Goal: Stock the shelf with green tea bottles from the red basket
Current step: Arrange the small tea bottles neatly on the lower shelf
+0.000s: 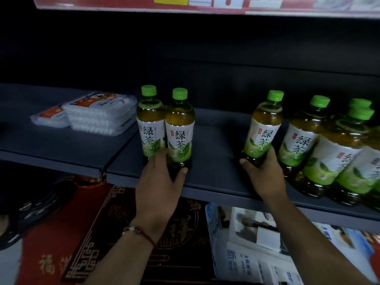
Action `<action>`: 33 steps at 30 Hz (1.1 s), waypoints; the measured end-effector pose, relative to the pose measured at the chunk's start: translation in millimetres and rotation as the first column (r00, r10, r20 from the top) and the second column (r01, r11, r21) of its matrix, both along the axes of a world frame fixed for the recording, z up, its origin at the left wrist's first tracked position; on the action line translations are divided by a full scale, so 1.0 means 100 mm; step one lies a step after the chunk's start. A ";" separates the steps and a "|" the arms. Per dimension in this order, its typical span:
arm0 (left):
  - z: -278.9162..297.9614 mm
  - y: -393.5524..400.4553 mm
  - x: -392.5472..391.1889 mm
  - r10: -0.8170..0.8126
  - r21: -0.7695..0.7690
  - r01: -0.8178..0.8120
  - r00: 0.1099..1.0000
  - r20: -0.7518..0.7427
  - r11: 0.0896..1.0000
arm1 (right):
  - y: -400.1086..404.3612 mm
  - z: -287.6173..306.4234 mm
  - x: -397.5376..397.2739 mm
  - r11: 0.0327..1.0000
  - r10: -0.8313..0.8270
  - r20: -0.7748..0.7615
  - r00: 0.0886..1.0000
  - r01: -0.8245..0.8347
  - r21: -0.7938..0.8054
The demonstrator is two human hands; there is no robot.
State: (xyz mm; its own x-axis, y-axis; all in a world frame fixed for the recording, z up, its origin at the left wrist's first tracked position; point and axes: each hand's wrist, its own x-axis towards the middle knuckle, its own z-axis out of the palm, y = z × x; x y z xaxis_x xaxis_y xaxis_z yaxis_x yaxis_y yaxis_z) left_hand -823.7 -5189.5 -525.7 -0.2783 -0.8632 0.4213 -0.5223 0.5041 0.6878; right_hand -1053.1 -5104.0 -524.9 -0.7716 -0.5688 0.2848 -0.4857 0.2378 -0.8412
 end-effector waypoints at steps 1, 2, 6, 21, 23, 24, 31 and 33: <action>-0.01 -0.03 0.00 0.020 0.022 -0.020 1.000 0.016 1.000 | -0.03 -0.01 -0.01 1.000 -0.022 -0.025 0.999 0.023 0.014; -0.02 -0.06 0.01 0.041 0.043 -0.042 0.998 0.040 0.998 | -0.06 -0.01 -0.01 0.998 -0.051 -0.042 0.998 0.053 0.029; -0.09 -0.13 0.02 0.088 0.059 -0.097 0.988 0.129 0.994 | -0.08 -0.01 0.12 0.999 -0.023 -0.051 0.998 0.025 0.043; -0.20 -0.18 -0.05 0.141 0.039 -0.148 0.979 0.150 0.988 | -0.34 -0.08 0.85 0.980 0.199 0.006 0.980 -0.199 0.010; -0.21 -0.18 -0.06 0.150 0.029 -0.156 0.979 0.139 0.987 | -0.33 -0.07 0.85 0.979 0.202 0.006 0.979 -0.202 0.010; -0.22 -0.17 -0.07 0.154 0.024 -0.159 0.979 0.133 0.987 | -0.33 -0.07 0.85 0.979 0.205 0.005 0.979 -0.205 0.014; -0.19 -0.15 -0.10 0.112 0.002 -0.112 0.992 0.056 0.994 | -0.08 0.07 0.71 0.947 0.310 -0.025 0.951 -0.306 0.099; -0.09 -0.08 -0.14 0.057 -0.057 -0.057 0.998 -0.010 0.997 | 0.09 0.20 0.58 0.961 0.256 -0.086 0.963 -0.243 0.133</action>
State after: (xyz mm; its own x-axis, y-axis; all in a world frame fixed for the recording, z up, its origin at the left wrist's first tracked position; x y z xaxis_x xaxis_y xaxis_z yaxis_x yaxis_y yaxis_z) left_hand -837.9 -5197.1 -534.2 -0.2256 -0.8517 0.4730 -0.5458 0.5126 0.6628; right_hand -994.8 -5095.3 -504.8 -0.5714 -0.7742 0.2720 -0.6235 0.1941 -0.7574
